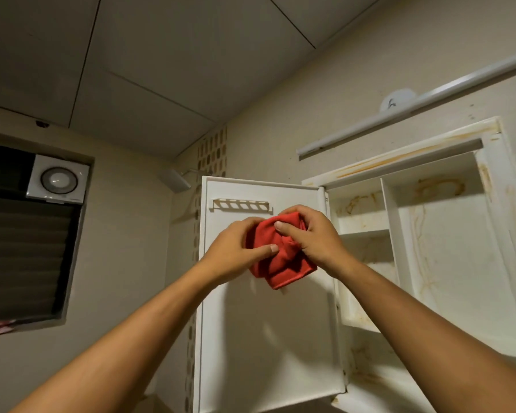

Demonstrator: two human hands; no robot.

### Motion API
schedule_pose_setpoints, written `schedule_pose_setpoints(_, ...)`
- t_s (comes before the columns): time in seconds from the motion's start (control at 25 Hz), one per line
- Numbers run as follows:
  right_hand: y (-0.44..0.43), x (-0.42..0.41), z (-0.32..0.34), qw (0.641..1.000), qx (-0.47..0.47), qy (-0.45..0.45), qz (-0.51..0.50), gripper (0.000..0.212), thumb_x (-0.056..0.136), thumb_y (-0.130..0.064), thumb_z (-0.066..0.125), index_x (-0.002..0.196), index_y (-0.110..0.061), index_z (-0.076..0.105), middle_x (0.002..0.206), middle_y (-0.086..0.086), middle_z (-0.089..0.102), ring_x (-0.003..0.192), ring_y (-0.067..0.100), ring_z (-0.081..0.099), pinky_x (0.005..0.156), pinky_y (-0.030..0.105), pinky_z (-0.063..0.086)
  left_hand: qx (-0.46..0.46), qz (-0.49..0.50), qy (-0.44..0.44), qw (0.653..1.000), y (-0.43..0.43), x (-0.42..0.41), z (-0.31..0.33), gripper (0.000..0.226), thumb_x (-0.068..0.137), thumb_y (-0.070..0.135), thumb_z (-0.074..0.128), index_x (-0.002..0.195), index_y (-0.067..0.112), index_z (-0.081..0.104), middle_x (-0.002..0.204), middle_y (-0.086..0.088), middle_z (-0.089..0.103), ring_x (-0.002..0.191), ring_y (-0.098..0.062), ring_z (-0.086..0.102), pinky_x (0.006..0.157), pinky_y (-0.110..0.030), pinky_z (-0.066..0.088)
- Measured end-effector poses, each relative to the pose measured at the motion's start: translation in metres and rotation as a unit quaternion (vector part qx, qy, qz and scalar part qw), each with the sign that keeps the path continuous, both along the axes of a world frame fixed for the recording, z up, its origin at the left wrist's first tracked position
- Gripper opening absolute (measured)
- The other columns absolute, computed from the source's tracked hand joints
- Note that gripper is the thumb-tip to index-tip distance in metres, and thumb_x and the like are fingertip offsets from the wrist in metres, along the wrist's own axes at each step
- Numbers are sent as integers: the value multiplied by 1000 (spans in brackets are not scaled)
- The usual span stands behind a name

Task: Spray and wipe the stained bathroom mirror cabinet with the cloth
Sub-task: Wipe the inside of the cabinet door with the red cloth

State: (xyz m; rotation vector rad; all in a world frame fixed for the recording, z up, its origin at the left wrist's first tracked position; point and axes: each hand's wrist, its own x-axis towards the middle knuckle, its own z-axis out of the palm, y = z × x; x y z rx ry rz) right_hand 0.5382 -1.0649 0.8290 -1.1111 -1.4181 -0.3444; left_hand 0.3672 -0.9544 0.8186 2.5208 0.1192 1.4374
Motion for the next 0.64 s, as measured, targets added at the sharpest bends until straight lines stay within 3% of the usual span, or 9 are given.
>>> schedule_pose_setpoints(0.12,-6,3,11,975,10,-167,-147,19,99,-30,69,115,-28,78,117,-10,73,109,6,66,97,31,53,57,38,33,997,13,0,12,47,82,61,71,118,31,71,104,15,71,95,-2,66,86,-36,58)
schedule_pose_setpoints(0.2,-9,1,20,972,8,-181,-147,18,97,-30,70,113,-29,79,110,-13,76,103,3,69,94,30,55,17,-20,37,999,18,3,13,42,83,52,77,117,28,72,111,10,71,104,-7,66,96,-41,56)
schedule_pose_setpoints(0.28,-9,-4,29,992,5,-90,-91,16,93,-27,78,109,-23,78,100,-7,79,94,8,73,89,32,58,-63,-130,44,989,24,5,14,35,85,37,80,114,21,72,110,2,76,106,-19,71,98,-49,55)
schedule_pose_setpoints(0.36,-14,-6,30,997,8,78,16,36,88,-35,82,116,-14,73,101,5,80,94,20,74,87,36,59,-119,-194,38,973,27,9,15,33,86,31,78,114,14,71,108,-7,77,106,-31,73,98,-57,55)
schedule_pose_setpoints(0.48,-18,-6,8,924,1,296,244,73,87,-63,67,135,-8,64,125,17,73,111,30,71,88,42,60,-160,-201,-30,966,32,16,19,38,84,38,75,113,15,69,106,-7,77,103,-30,73,96,-57,55)
schedule_pose_setpoints(0.56,-9,-14,-19,894,-8,336,296,64,91,-61,66,131,-13,72,130,17,72,115,28,72,90,43,60,-185,-192,-67,961,29,22,14,40,84,45,74,112,18,67,106,-5,76,102,-27,73,95,-56,56)
schedule_pose_setpoints(0.64,11,-25,-34,884,-18,365,291,46,89,-40,78,124,-10,76,128,20,72,115,30,73,97,44,59,-152,-158,-79,972,22,30,7,37,88,49,71,113,23,64,105,1,74,99,-21,71,93,-52,56)
